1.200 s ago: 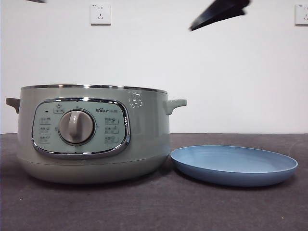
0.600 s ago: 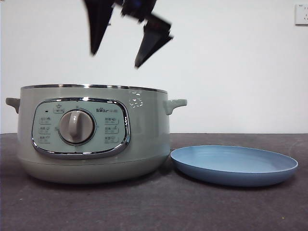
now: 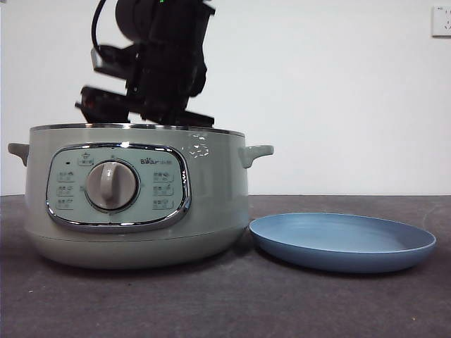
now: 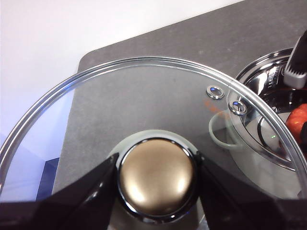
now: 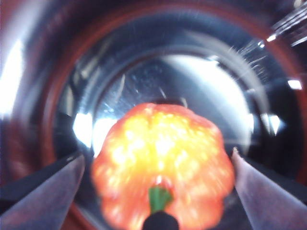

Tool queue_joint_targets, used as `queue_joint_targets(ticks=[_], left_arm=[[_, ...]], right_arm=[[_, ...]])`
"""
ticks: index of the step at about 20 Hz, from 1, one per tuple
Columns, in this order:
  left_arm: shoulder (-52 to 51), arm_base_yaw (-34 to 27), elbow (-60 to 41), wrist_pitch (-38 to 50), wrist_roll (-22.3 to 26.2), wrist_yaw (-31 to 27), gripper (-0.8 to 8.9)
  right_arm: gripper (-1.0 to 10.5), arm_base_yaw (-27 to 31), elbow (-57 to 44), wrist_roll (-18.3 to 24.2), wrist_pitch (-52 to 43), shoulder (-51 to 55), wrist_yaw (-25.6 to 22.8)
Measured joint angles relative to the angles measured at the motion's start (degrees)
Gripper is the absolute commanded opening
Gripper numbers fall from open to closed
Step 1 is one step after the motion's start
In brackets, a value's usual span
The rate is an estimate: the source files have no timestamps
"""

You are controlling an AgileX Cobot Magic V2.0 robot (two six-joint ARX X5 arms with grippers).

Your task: Take the pumpkin out from the steamer,put the pumpkin in the blue plate,close the lid

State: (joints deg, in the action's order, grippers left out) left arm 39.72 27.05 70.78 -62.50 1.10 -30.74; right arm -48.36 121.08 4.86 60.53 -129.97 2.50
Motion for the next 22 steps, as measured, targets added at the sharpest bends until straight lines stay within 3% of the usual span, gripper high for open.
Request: queue_joint_targets(ticks=[1, 4, 9, 18, 22], left_arm=[[0.0, 0.0, 0.0, 0.0, 0.0, 0.0, -0.09], [0.0, 0.0, 0.0, 0.0, 0.0, 0.0, -0.09], [0.0, 0.0, 0.0, 0.0, 0.0, 0.0, -0.09], [0.3, 0.0, 0.0, 5.2, 0.0, 4.6, -0.09], [0.3, 0.0, 0.0, 5.6, 0.0, 4.6, -0.09]], right_arm=[[4.8, 0.0, 0.0, 0.3, 0.0, -0.5, 0.0], [-0.3, 0.0, 0.0, 0.3, -0.2, -0.5, 0.0], [-0.1, 0.0, 0.0, 0.3, 0.6, 0.3, 0.0], [-0.1, 3.6, 0.0, -0.5, 17.2, 22.4, 0.0], [-0.1, 6.5, -4.9, -3.1, 17.2, 28.4, -1.9]])
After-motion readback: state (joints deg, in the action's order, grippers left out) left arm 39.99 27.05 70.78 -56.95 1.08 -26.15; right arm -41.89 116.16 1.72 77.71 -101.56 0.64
